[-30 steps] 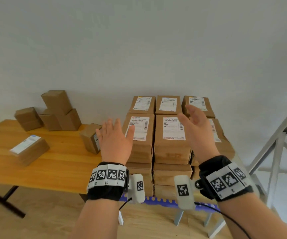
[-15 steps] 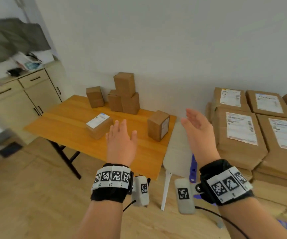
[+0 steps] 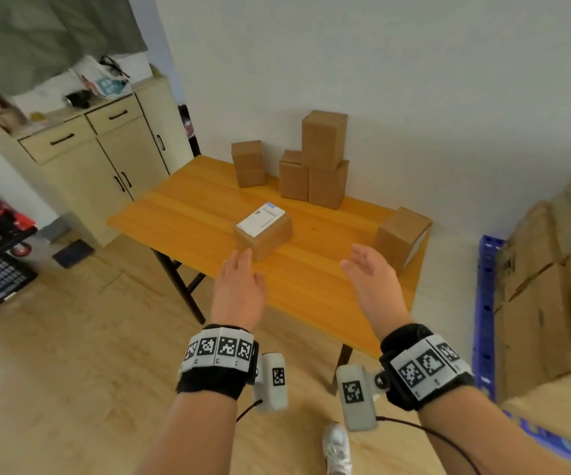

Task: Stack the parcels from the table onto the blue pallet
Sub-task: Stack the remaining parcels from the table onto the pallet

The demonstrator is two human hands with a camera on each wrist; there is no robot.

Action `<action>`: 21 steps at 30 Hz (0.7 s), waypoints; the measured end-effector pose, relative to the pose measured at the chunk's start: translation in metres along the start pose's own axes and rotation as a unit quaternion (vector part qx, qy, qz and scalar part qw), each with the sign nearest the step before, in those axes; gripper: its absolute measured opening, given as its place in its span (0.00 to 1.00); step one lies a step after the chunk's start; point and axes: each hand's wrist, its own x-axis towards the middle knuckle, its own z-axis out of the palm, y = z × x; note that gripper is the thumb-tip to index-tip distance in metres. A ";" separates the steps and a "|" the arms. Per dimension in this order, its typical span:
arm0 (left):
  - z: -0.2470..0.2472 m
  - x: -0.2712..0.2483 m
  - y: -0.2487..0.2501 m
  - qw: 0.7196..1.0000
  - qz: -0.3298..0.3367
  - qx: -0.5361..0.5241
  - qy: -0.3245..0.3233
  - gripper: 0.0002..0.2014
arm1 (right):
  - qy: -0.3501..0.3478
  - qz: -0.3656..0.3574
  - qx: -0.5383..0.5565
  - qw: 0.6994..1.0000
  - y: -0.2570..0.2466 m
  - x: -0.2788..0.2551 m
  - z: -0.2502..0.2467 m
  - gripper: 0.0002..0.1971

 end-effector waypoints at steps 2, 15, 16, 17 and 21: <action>0.000 0.018 -0.013 1.000 -0.014 -0.006 -0.007 0.25 | -0.023 0.010 -0.016 1.000 0.003 0.020 0.020 0.25; 0.015 0.191 -0.049 0.992 -0.089 0.039 -0.084 0.24 | -0.115 0.114 -0.044 0.986 0.020 0.189 0.133 0.25; 0.020 0.204 -0.052 0.990 -0.096 0.046 -0.091 0.24 | -0.123 0.123 -0.049 0.984 0.023 0.199 0.140 0.25; 0.024 0.217 -0.054 0.989 -0.101 0.050 -0.097 0.24 | -0.132 0.133 -0.053 0.981 0.026 0.208 0.147 0.25; 0.044 0.262 -0.067 0.985 -0.106 0.050 -0.129 0.27 | -0.161 0.163 -0.068 0.971 0.038 0.235 0.169 0.27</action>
